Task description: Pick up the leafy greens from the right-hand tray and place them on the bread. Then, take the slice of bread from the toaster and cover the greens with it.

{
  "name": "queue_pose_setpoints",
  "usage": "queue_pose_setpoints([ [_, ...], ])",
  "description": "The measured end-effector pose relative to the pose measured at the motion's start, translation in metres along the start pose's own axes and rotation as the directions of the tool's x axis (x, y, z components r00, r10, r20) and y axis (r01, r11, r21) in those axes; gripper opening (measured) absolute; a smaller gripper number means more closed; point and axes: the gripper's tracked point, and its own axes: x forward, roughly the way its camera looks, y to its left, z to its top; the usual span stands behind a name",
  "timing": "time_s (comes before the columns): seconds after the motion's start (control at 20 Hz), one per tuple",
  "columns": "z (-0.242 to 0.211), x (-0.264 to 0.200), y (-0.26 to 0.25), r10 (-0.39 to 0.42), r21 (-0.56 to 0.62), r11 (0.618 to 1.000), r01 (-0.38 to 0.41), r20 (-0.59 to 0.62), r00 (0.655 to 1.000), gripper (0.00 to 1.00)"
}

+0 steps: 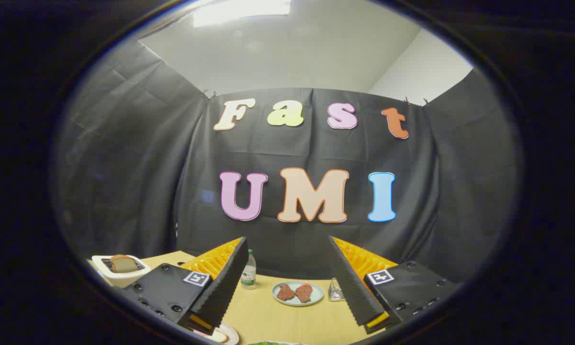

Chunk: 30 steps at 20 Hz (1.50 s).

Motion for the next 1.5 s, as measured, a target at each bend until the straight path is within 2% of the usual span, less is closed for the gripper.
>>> queue_pose_setpoints([
  [0.45, -0.007, 0.002, -0.013, -0.002, 0.048, 0.999, 0.002, -0.002, 1.0, 1.0],
  [1.05, -0.023, 0.0, -0.011, 0.073, 0.038, 0.997, -0.072, -0.03, 0.997, 1.0],
  [1.25, -0.033, 0.002, -0.013, 0.135, 0.013, 0.991, -0.134, -0.056, 0.989, 1.0],
  [1.5, -0.057, 0.004, -0.018, 0.247, -0.016, 0.968, -0.251, -0.137, 0.959, 1.0],
])
